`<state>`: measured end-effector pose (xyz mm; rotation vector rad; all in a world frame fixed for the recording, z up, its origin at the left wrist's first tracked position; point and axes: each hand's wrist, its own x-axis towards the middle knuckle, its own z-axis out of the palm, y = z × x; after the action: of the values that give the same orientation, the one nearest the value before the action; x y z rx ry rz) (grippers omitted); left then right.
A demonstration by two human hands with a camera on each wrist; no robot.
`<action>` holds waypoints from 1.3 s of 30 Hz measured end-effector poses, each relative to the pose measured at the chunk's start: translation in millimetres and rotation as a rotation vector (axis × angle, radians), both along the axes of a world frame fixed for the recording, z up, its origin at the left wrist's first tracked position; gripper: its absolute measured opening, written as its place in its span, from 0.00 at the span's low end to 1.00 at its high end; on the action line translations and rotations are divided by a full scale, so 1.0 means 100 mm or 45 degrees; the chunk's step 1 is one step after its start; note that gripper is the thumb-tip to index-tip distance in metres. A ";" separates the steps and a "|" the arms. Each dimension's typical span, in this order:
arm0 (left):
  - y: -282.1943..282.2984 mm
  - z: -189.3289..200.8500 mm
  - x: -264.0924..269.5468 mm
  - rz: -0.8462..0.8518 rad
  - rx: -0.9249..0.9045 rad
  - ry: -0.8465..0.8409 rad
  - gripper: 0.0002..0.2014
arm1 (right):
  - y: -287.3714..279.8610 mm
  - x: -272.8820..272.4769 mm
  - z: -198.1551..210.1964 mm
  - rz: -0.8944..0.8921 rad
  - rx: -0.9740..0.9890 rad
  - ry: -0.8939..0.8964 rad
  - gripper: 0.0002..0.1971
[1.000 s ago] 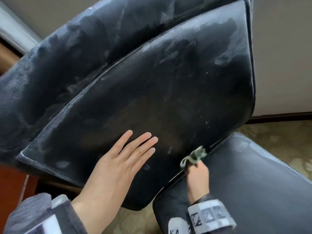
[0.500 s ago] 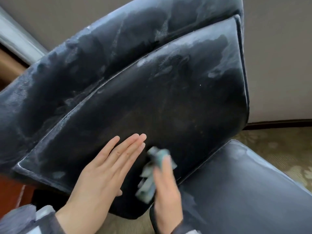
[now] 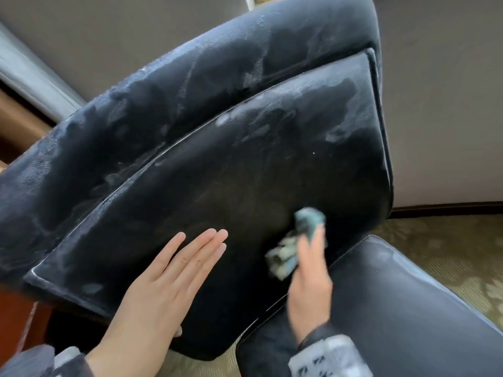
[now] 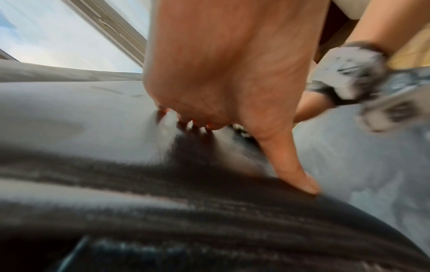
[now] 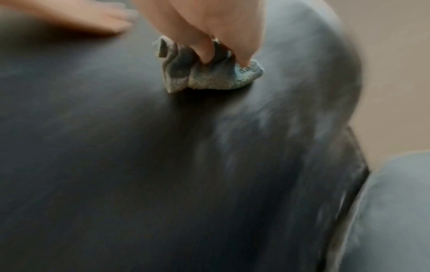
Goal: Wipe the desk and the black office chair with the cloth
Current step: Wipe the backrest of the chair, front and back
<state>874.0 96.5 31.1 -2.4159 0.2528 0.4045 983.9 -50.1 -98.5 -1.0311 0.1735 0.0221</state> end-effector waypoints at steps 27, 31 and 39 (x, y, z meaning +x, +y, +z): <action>-0.10 0.39 -0.05 0.020 0.137 -0.172 0.70 | 0.19 -0.45 0.13 -0.096 -0.938 -0.893 0.20; -0.01 0.38 -0.04 -0.020 0.040 -0.190 0.70 | 0.26 0.10 0.77 -0.165 -0.998 -0.886 0.25; 0.07 0.59 -0.13 -0.095 -0.096 -0.343 0.64 | 0.31 -0.65 0.14 0.144 -0.998 -1.018 0.24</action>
<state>861.4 103.4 90.1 -2.4923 0.2402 0.0341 918.7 -19.1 -85.0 -1.7453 -0.6560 -0.3782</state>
